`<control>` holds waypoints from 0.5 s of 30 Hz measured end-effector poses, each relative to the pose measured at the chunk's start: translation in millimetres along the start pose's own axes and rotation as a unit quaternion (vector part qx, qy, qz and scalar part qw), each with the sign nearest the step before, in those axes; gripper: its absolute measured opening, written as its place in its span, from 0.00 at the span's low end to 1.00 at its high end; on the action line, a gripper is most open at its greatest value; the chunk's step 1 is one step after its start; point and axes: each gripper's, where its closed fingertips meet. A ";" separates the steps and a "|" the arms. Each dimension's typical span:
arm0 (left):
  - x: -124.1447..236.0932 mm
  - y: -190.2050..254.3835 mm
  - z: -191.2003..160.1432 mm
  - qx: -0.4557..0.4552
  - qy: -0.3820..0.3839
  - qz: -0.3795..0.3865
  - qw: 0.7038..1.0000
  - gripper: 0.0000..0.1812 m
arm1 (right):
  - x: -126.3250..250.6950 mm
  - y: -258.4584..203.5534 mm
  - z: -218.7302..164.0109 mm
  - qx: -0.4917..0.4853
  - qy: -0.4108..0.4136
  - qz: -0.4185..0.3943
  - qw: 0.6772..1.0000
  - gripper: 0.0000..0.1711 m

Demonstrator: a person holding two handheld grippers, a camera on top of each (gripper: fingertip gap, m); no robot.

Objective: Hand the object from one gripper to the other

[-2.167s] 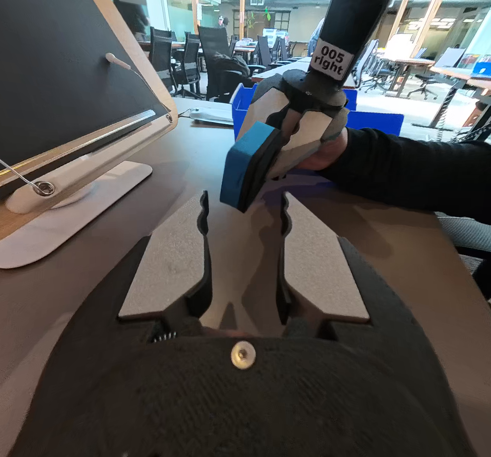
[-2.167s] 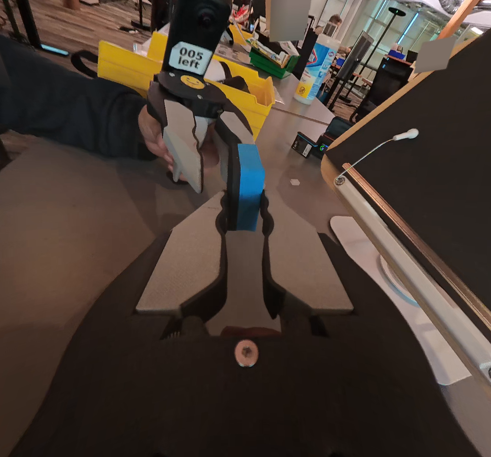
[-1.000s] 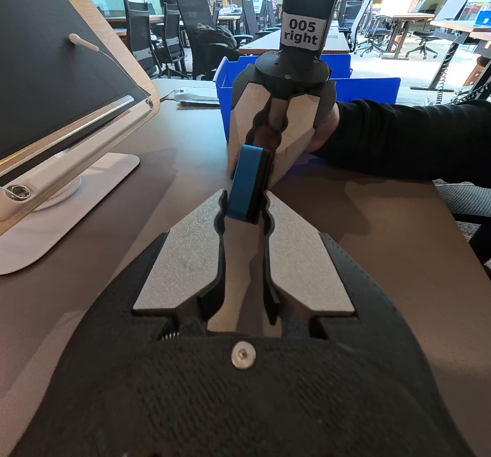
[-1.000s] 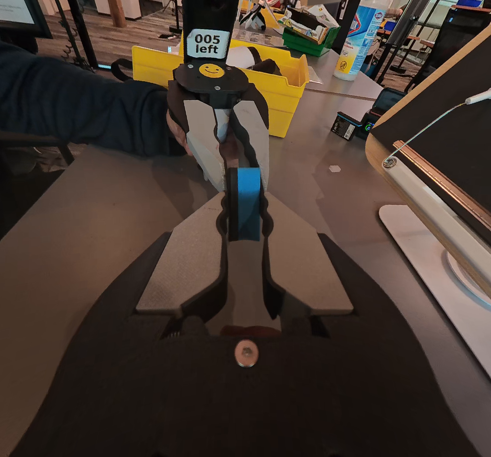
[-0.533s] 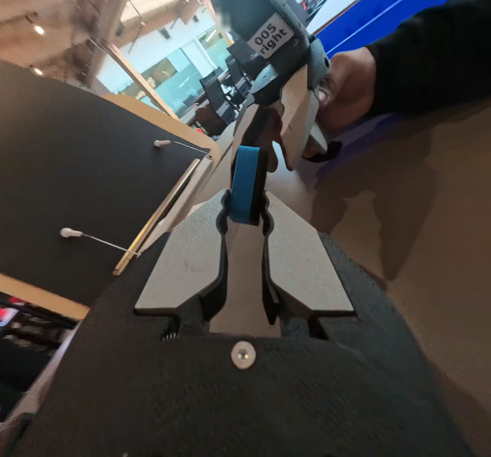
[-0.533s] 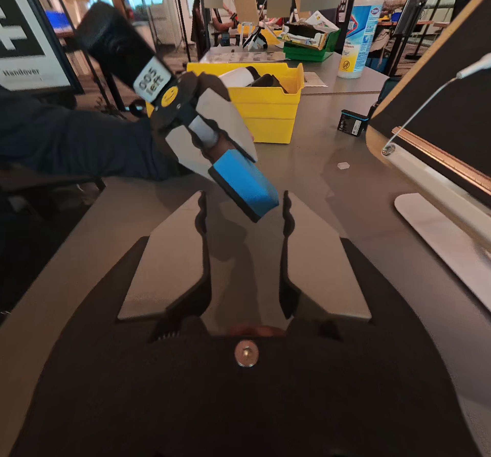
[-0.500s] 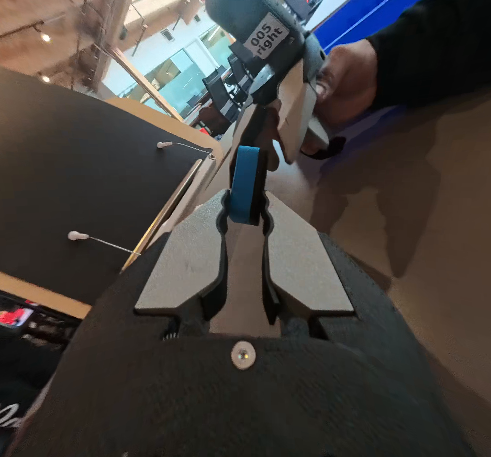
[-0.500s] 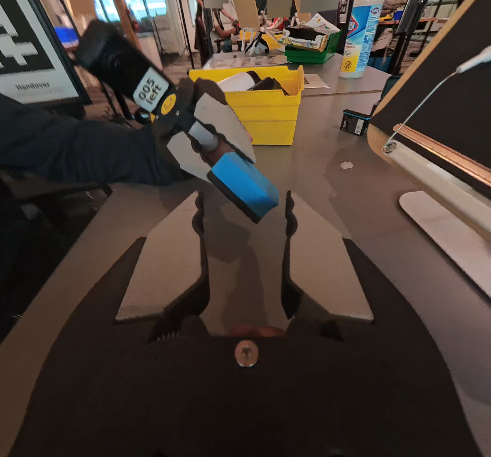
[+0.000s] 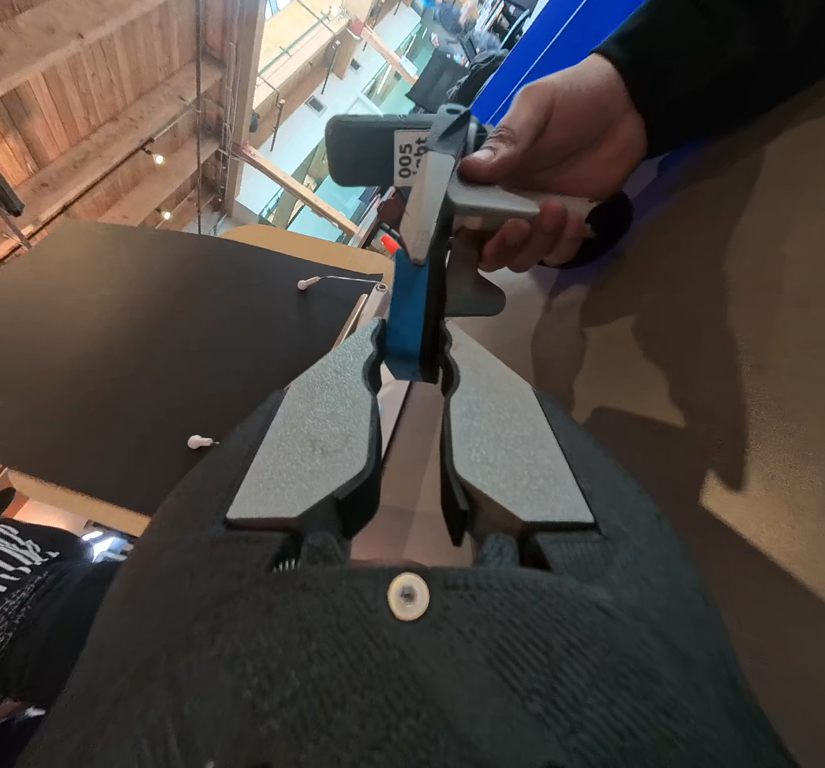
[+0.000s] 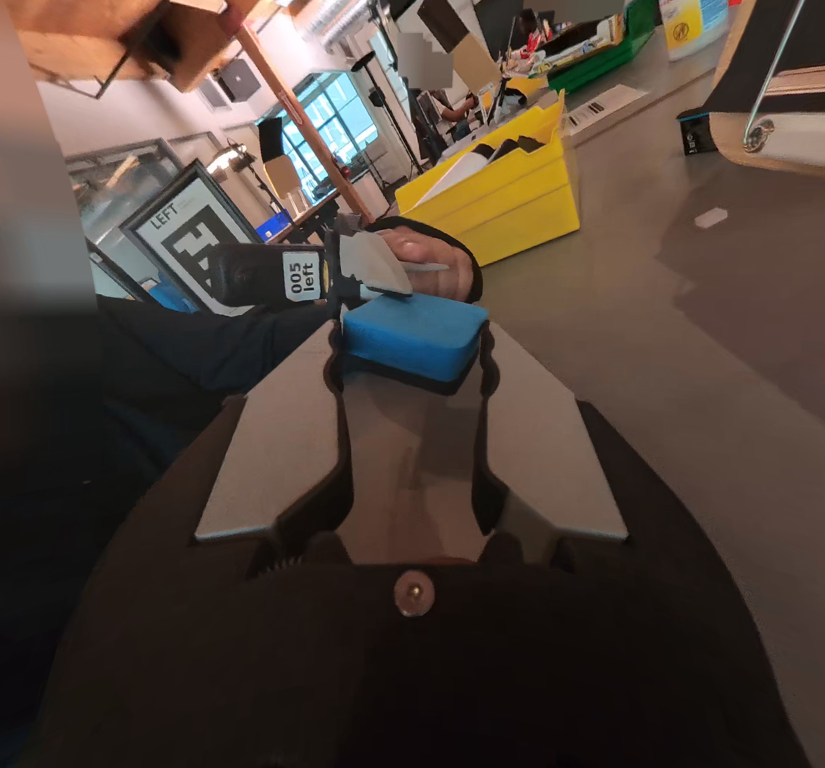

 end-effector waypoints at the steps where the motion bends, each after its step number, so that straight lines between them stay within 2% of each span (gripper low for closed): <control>1: -0.9 0.5 -1.8 0.000 -0.008 0.002 1.000 0.12 | 0.6 2.1 -0.8 -0.002 -0.006 -0.006 1.000 0.34; 7: -5.5 4.3 -17.2 0.043 -0.046 -0.010 0.998 0.13 | 2.5 13.3 -1.8 0.053 -0.022 -0.072 0.996 0.34; 9: -7.2 6.5 -25.3 0.073 -0.066 -0.023 0.995 0.18 | 5.5 17.2 1.9 0.072 -0.018 -0.098 0.992 0.34; 11: -8.8 10.6 -31.8 0.138 -0.079 -0.051 0.986 0.25 | 9.9 19.6 7.5 0.097 -0.010 -0.124 0.987 0.34; 13: -9.6 14.8 -34.4 0.211 -0.083 -0.088 0.970 0.28 | 14.1 19.1 13.3 0.129 -0.005 -0.148 0.980 0.34; 15: -9.2 16.2 -35.2 0.320 -0.082 -0.134 0.934 0.32 | 16.2 16.5 15.5 0.168 -0.011 -0.166 0.972 0.34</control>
Point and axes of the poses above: each gripper's, where its closed fingertips meet, x back along the fingers, z out of its top, y = z × x across the jaws, and after that the axes turned 4 degrees about -y, right-handed
